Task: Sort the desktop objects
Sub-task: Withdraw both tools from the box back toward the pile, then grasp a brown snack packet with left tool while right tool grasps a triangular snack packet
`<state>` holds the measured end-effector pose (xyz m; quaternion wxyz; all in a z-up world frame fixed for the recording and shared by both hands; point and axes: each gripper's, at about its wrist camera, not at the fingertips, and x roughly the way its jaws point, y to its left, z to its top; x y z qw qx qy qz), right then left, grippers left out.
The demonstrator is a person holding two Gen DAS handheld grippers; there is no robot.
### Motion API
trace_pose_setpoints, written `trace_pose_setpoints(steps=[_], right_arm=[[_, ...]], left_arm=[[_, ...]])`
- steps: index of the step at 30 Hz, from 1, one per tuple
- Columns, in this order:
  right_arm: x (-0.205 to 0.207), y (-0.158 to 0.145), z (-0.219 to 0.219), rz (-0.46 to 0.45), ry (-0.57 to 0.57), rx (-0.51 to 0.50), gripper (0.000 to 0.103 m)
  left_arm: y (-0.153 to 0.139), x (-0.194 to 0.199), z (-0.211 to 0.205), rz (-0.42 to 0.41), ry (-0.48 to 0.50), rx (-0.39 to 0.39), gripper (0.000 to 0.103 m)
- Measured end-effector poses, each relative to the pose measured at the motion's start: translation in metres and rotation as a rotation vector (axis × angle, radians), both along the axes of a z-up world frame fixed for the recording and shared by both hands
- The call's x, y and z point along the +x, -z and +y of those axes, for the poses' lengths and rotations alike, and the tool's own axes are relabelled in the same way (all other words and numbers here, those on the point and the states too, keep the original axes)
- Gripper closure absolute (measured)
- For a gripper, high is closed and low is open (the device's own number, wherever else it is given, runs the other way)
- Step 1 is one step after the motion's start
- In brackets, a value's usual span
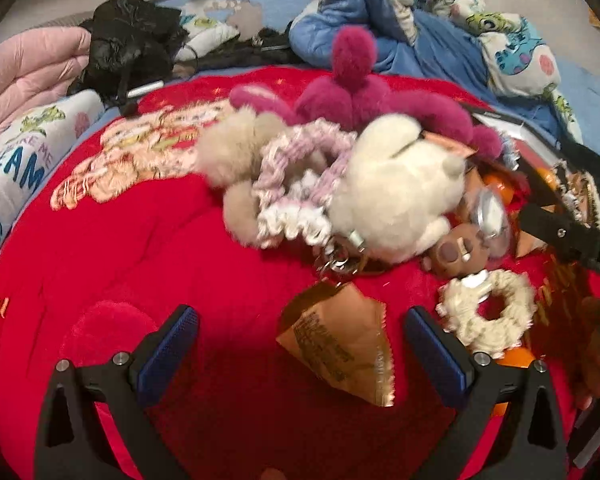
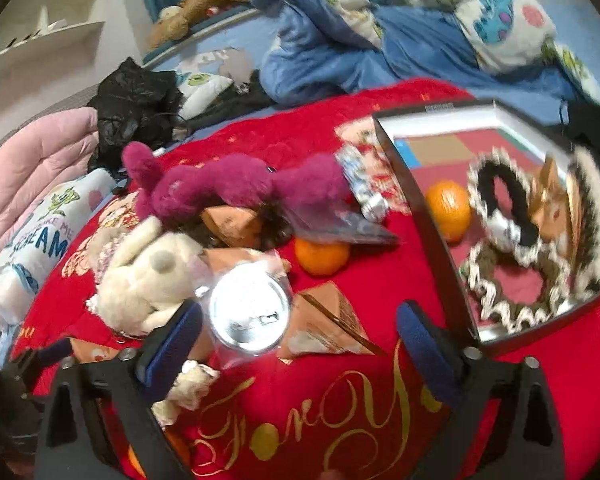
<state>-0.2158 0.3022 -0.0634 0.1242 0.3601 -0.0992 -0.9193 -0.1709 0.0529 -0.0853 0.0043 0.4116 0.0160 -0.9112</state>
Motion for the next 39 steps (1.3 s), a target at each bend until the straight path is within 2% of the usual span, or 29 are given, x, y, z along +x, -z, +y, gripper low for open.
trace_pose_setpoints(steps=[3, 5, 10, 27, 29, 30, 36, 38, 39], right_arm=[[-0.007, 0.012, 0.009, -0.056, 0.008, -0.05, 0.011], [-0.006, 0.013, 0.012, -0.059, 0.011, -0.063, 0.013], [-0.007, 0.012, 0.006, -0.072, 0.019, -0.002, 0.018], [-0.007, 0.014, -0.004, -0.079, 0.022, 0.083, 0.019], [-0.007, 0.014, -0.005, -0.082, 0.053, 0.112, 0.035], [-0.006, 0.014, -0.004, -0.083, 0.086, 0.136, 0.049], [-0.003, 0.013, 0.001, -0.083, 0.102, 0.128, 0.052], [-0.003, 0.013, -0.001, -0.083, 0.103, 0.139, 0.052], [-0.003, 0.013, -0.001, -0.082, 0.105, 0.147, 0.052]], left_arm=[[0.007, -0.003, -0.003, -0.028, -0.009, 0.011, 0.0], [0.007, -0.003, -0.002, -0.028, -0.01, 0.006, 0.0], [0.011, -0.004, 0.0, -0.042, -0.013, -0.004, 0.0], [0.013, -0.005, 0.005, -0.05, -0.014, -0.008, 0.0], [0.013, -0.004, 0.004, -0.046, -0.014, 0.003, 0.0], [0.013, -0.004, 0.003, -0.047, -0.014, 0.005, 0.0], [0.013, -0.005, 0.004, -0.047, -0.015, -0.005, 0.001], [0.011, -0.004, 0.005, -0.034, -0.01, -0.003, 0.011], [0.011, -0.003, 0.005, -0.025, -0.005, -0.004, 0.02]])
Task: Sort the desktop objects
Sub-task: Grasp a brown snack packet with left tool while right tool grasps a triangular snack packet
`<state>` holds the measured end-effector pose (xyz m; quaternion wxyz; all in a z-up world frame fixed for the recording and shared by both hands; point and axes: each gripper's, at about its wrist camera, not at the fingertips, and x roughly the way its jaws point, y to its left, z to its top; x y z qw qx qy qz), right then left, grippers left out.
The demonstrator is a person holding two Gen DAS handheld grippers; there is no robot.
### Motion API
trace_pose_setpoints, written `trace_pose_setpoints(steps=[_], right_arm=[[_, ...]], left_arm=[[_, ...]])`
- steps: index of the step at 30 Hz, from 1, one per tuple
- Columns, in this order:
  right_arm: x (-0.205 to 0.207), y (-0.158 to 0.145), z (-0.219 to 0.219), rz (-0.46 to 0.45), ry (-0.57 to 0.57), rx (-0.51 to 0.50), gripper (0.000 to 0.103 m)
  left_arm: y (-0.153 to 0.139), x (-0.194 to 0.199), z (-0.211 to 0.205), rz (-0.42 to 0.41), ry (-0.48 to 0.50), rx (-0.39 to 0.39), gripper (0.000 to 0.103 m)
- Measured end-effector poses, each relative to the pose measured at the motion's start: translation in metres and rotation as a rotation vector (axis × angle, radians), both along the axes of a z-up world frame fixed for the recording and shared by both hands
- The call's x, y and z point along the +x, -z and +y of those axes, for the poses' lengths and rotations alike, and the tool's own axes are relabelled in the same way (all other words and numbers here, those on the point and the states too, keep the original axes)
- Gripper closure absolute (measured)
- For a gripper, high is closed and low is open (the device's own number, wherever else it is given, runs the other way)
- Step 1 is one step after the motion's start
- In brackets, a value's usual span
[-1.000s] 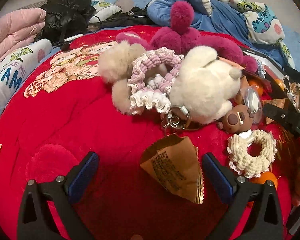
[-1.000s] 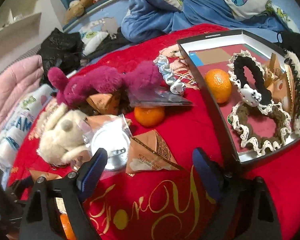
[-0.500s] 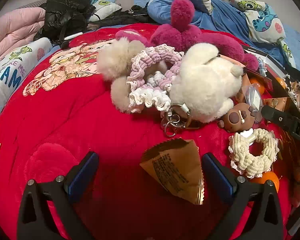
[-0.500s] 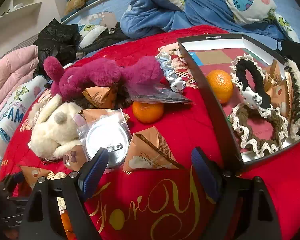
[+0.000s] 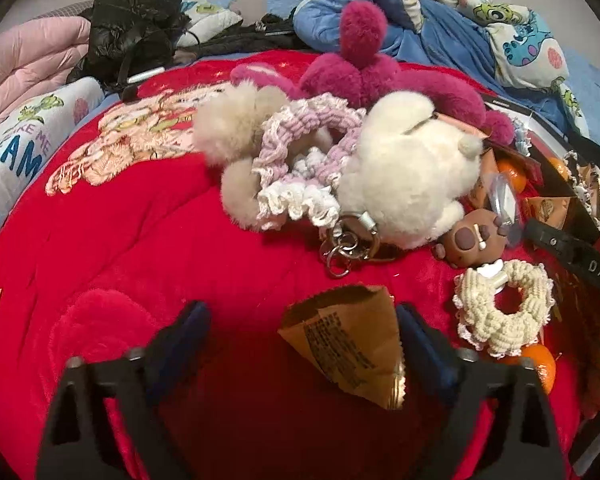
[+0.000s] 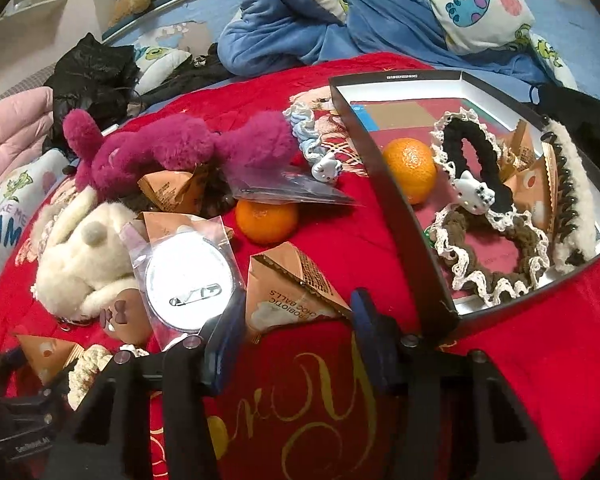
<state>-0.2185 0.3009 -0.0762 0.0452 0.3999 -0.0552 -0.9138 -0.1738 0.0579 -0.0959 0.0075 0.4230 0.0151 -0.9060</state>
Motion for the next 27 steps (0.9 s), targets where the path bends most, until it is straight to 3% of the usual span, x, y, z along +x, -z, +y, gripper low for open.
trace_pose_setpoints(steps=[3, 12, 19, 27], right_arm=[[0.002, 0.0, 0.001, 0.009, 0.005, 0.007, 0.054], [0.01, -0.002, 0.022, 0.047, 0.047, -0.093, 0.059], [0.014, -0.006, 0.027, 0.075, 0.059, -0.13, 0.059], [0.02, -0.02, 0.015, 0.124, 0.056, -0.065, 0.059]], left_arm=[[-0.004, 0.005, 0.005, 0.025, 0.026, -0.009, 0.043], [-0.012, 0.013, 0.007, 0.051, 0.014, -0.029, 0.057], [-0.017, 0.021, 0.005, 0.085, 0.054, -0.01, 0.06], [-0.038, 0.04, 0.008, 0.185, 0.125, 0.024, 0.06]])
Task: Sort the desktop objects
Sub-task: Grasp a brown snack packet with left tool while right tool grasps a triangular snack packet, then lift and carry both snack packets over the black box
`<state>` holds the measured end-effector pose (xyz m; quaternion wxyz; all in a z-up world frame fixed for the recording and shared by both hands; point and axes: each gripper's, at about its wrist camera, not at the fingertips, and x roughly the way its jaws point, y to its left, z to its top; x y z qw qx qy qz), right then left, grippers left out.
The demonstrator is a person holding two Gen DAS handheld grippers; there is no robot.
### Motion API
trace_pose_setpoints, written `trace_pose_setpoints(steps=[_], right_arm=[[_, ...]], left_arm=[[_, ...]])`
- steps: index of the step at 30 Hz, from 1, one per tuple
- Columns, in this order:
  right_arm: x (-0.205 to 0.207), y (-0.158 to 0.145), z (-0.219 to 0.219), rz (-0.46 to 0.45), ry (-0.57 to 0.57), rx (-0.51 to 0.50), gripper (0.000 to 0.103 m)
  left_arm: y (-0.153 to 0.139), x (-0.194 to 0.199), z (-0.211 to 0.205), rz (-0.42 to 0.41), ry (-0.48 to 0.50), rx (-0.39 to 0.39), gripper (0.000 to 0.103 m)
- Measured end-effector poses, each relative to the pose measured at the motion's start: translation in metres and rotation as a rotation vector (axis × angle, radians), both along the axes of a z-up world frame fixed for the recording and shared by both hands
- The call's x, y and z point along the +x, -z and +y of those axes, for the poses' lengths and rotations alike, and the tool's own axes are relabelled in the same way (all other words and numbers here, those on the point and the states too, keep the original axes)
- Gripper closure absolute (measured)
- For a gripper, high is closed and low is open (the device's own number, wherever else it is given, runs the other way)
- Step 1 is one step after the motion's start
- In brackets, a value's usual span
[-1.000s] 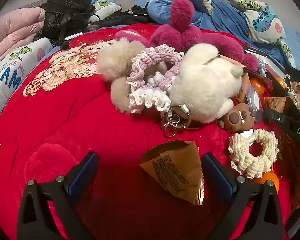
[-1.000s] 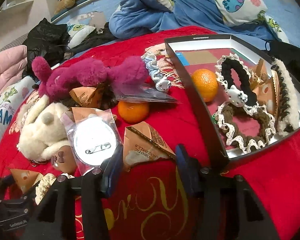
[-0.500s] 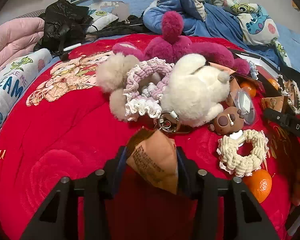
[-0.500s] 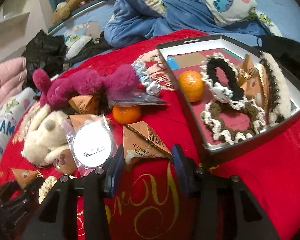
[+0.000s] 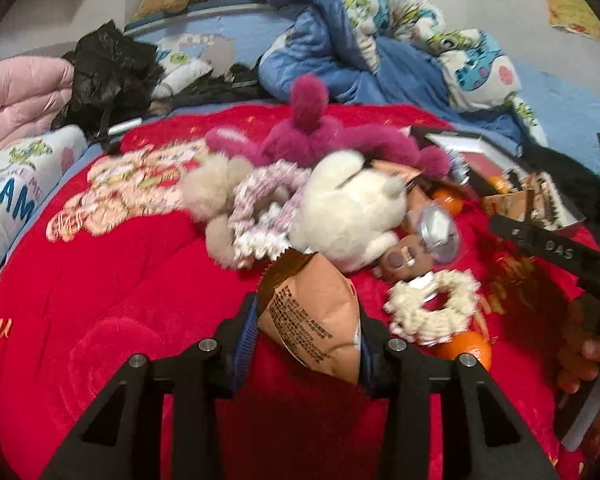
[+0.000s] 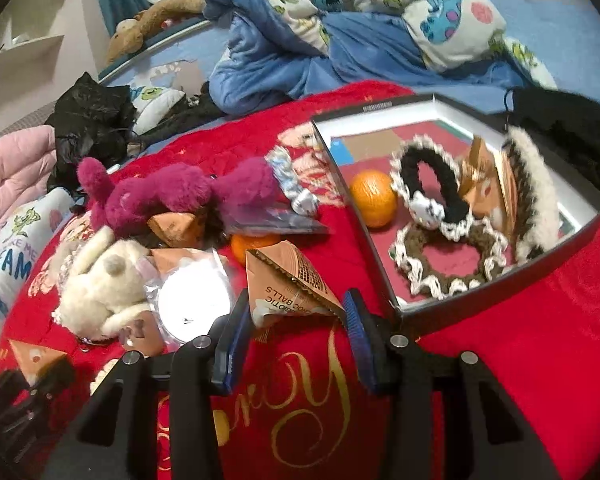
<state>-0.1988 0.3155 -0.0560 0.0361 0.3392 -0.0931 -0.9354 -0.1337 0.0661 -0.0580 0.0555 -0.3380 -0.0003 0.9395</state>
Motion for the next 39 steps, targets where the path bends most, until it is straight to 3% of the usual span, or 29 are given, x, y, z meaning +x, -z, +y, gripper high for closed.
trace_pose_setpoints(steps=[7, 14, 23, 27, 31, 34, 39], right_arm=[[0.01, -0.012, -0.007, 0.05, -0.031, 0.052, 0.059], [0.018, -0.015, 0.011, 0.051, -0.017, 0.007, 0.059], [0.031, -0.025, 0.026, 0.064, 0.008, 0.018, 0.059], [0.039, -0.031, 0.041, 0.075, 0.043, 0.027, 0.059], [0.053, -0.039, 0.061, 0.1, 0.077, 0.159, 0.059], [0.062, -0.04, 0.088, 0.102, 0.121, 0.173, 0.059], [0.077, -0.036, 0.138, 0.089, 0.186, 0.196, 0.059]], left_arm=[[-0.016, 0.007, 0.024, 0.064, 0.079, 0.022, 0.06], [-0.021, 0.009, 0.048, 0.072, 0.112, 0.036, 0.06], [-0.027, 0.012, 0.091, 0.079, 0.156, 0.107, 0.06], [-0.032, 0.015, 0.126, 0.088, 0.213, 0.138, 0.06], [-0.037, 0.018, 0.165, 0.099, 0.27, 0.156, 0.06], [-0.035, 0.02, 0.194, 0.084, 0.313, 0.177, 0.06], [-0.032, 0.027, 0.232, 0.084, 0.368, 0.147, 0.06]])
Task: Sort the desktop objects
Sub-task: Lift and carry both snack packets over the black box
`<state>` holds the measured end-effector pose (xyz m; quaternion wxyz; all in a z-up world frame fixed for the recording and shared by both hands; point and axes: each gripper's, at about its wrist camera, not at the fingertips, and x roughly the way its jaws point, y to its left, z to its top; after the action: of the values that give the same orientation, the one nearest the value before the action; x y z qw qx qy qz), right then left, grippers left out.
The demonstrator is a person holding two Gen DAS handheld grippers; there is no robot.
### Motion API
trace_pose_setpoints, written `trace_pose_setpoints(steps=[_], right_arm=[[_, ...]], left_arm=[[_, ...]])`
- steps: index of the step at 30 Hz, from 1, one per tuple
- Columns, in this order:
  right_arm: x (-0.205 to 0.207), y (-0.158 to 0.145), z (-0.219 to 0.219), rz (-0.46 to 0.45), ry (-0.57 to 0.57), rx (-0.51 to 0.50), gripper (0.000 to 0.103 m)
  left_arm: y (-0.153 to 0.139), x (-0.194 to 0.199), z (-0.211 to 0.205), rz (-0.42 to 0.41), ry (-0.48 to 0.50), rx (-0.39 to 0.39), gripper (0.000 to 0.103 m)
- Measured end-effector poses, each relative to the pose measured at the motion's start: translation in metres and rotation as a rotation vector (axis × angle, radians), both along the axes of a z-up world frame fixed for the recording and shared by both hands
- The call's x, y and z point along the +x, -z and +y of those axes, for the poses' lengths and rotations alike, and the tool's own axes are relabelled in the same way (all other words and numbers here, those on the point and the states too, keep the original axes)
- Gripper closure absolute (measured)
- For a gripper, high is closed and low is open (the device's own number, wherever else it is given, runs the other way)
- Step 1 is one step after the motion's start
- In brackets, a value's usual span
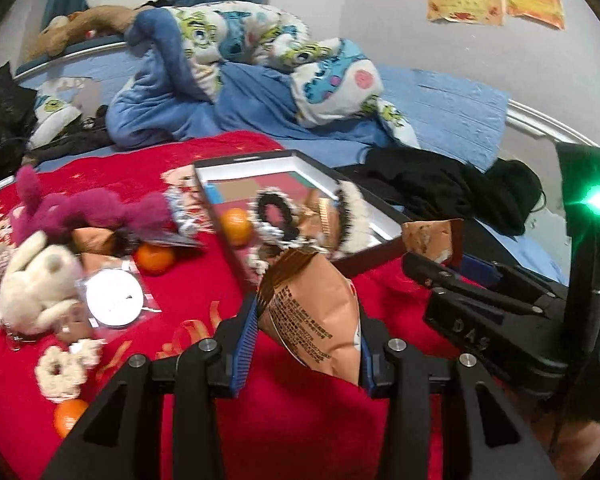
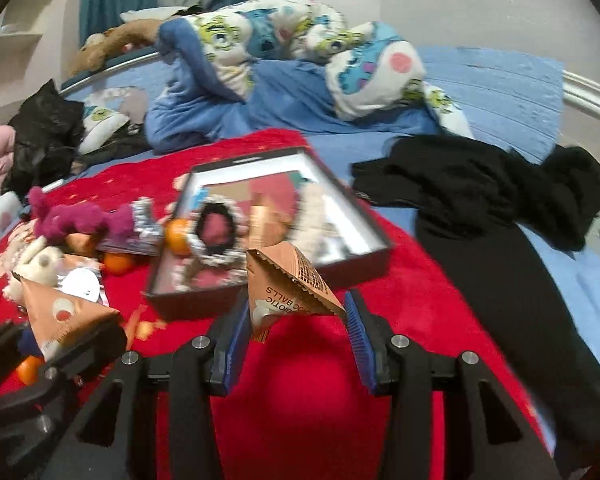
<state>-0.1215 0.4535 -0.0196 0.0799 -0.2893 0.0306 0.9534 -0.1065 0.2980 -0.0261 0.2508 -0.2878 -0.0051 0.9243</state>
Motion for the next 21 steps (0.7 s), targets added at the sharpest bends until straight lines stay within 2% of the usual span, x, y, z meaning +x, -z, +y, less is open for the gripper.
trace_pose_setpoints(steps=[8, 16, 19, 21], right_arm=[[0.014, 0.001, 0.04, 0.018, 0.01, -0.075, 0.059], [0.004, 0.011, 0.03, 0.006, -0.032, -0.105, 0.059], [-0.003, 0.011, 0.021, 0.011, -0.046, -0.102, 0.059], [-0.009, 0.01, 0.015, 0.015, -0.056, -0.094, 0.059]], left_arm=[[0.001, -0.005, 0.011, -0.045, 0.018, 0.078, 0.06], [0.004, -0.011, 0.003, -0.066, 0.007, 0.097, 0.06], [0.005, -0.014, 0.002, -0.069, 0.004, 0.081, 0.06], [0.004, -0.014, 0.004, -0.042, 0.003, 0.048, 0.06]])
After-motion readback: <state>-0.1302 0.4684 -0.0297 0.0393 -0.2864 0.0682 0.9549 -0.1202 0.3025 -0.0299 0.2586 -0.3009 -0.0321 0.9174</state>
